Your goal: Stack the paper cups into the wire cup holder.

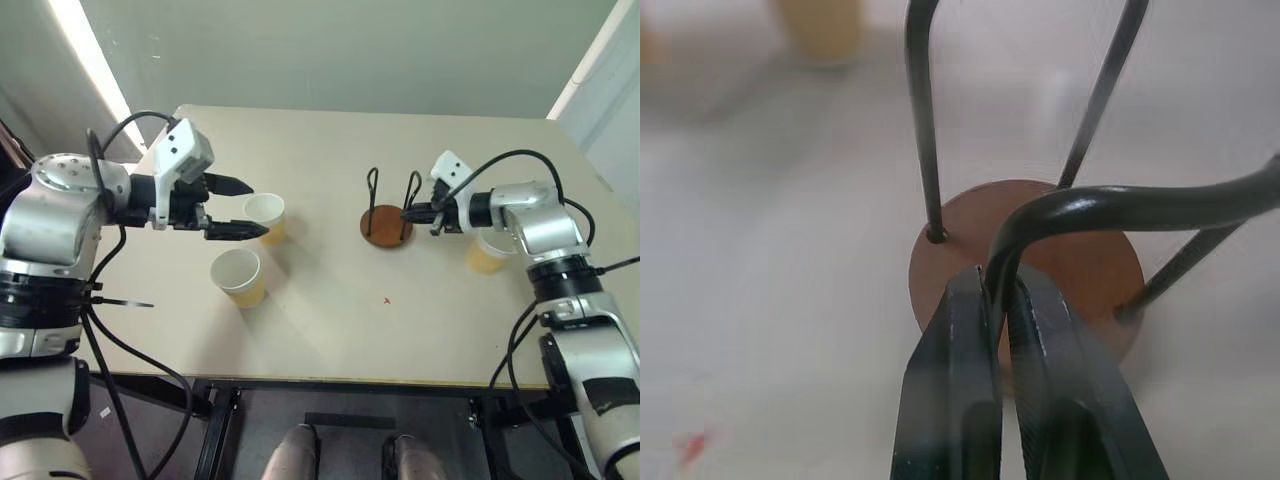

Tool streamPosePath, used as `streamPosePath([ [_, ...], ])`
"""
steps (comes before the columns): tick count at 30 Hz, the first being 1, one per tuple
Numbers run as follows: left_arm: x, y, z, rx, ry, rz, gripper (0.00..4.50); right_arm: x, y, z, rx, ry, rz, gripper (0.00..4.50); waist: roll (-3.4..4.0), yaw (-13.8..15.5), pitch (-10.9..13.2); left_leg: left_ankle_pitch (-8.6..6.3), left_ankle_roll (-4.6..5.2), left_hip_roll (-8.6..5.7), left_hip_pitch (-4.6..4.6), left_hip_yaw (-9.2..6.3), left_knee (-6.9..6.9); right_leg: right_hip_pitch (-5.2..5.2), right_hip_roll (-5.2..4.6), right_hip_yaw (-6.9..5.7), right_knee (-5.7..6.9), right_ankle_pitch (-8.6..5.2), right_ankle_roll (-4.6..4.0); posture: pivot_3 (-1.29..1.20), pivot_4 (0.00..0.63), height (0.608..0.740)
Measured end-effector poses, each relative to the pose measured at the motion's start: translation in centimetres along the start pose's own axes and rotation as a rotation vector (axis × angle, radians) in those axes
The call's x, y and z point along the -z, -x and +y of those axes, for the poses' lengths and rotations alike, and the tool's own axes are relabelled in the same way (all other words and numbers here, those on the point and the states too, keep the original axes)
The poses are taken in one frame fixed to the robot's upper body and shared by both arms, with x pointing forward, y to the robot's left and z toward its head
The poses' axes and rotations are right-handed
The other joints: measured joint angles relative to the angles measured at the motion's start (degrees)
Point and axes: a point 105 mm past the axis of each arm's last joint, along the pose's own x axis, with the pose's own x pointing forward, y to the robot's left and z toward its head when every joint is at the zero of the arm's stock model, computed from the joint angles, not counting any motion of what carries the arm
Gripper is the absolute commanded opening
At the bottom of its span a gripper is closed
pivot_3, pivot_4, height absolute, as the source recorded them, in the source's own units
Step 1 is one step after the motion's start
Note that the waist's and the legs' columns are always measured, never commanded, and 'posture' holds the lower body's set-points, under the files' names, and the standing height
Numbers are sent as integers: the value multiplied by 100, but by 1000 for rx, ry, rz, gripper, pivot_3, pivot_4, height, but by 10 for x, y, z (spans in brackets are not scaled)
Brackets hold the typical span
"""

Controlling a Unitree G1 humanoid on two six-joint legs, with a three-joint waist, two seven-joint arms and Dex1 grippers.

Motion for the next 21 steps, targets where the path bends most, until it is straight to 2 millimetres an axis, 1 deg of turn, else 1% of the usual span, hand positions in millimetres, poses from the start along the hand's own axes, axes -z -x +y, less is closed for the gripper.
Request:
streamPosePath([
  [2, -3, 1, -7, 39, -25, 16, 4500, 1, 6, 13, -51, 13, 12, 47, 0, -2, 0, -1, 1, 0, -2, 1, 1, 0, 0, 0, -5, 0, 1, 0, 150, 740],
  [5, -6, 0, -11, 62, -33, 18, 4500, 1, 13, 23, -83, 17, 23, 47, 0, -2, 0, 0, 1, 2, 1, 1, 3, 0, -1, 1, -5, 0, 1, 0, 150, 740],
  [13, -15, -8, -24, 120, -56, -11, 4500, 15, 21, 56, -175, -3, 62, 47, -2, -3, 0, 14, 9, 3, 14, 0, 11, 2, -2, 1, 4, 4, 7, 0, 150, 740],
  [16, -15, -9, -25, 124, -58, -11, 4500, 15, 22, 62, -193, -7, 63, 47, -2, -15, 0, 16, 18, 4, 20, 0, 10, 3, -1, 2, 10, 6, 9, 0, 150, 740],
  [19, -15, -10, -25, 127, -58, -11, 4500, 19, 22, 65, -198, -18, 75, 47, -2, -19, 0, 6, 46, 4, 23, -1, 10, 4, -1, 2, 12, 9, 10, 0, 150, 740],
  [21, -15, -10, -25, 129, -59, -10, 4500, 20, 21, 66, -205, -21, 79, 47, -2, -19, 0, 7, 47, 3, 23, 0, 11, 5, -1, 2, 12, 9, 10, 0, 150, 740],
])
